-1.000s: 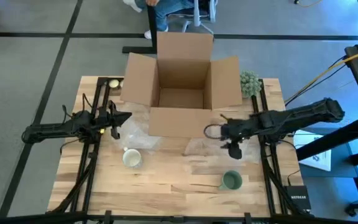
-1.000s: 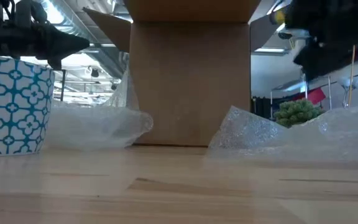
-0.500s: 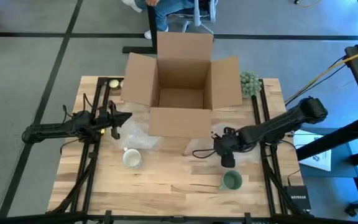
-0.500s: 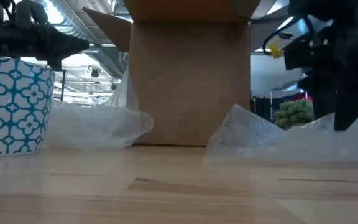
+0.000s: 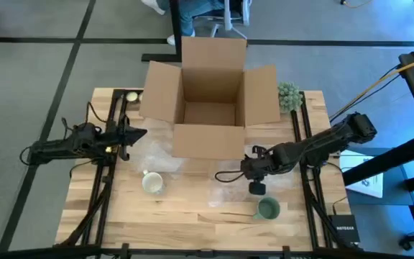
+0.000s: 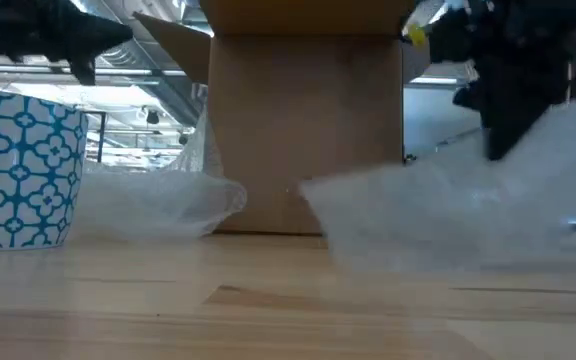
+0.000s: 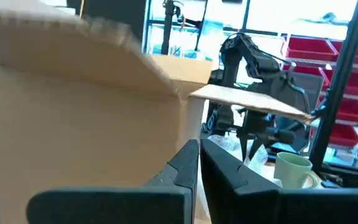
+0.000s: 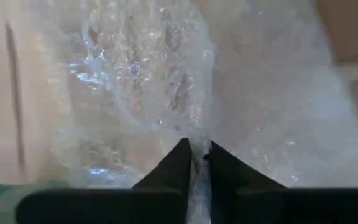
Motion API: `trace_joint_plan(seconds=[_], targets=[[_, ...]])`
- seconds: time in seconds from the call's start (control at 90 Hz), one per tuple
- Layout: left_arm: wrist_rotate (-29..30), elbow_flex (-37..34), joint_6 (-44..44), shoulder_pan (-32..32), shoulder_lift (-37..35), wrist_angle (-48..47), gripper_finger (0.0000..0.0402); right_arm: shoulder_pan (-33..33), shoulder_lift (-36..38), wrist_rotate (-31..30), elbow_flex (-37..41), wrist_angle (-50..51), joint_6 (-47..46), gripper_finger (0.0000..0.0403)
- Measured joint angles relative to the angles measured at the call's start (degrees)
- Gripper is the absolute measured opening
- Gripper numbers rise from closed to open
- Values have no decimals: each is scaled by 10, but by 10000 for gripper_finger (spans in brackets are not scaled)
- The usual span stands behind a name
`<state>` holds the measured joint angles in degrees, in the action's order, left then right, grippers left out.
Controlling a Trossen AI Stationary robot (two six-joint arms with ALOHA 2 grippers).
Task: Wrap mug
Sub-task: Prepare the bubble wrap
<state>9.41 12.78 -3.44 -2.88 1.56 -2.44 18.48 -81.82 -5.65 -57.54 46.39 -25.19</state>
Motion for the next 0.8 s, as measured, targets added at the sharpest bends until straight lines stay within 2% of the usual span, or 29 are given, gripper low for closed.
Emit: trace_joint_plan(seconds=[0.122, 0.256, 0.456, 0.6, 0.8], targets=[[0, 12, -2, 17, 28, 4, 0, -1, 0, -2, -32, -8, 18, 3], [4, 12, -9, 40, 90, 2, 0, -7, -1, 0, -32, -93, 72, 8], [15, 12, -11, 78, 208, 34, 0, -10, -2, 2, 7, -169, 124, 9], [31, 43, -16, 117, 293, 30, 0, -9, -2, 0, 42, -195, 141, 9], [75, 103, -7, 214, 420, 32, 0, -9, -2, -14, 90, -301, 169, 9]])
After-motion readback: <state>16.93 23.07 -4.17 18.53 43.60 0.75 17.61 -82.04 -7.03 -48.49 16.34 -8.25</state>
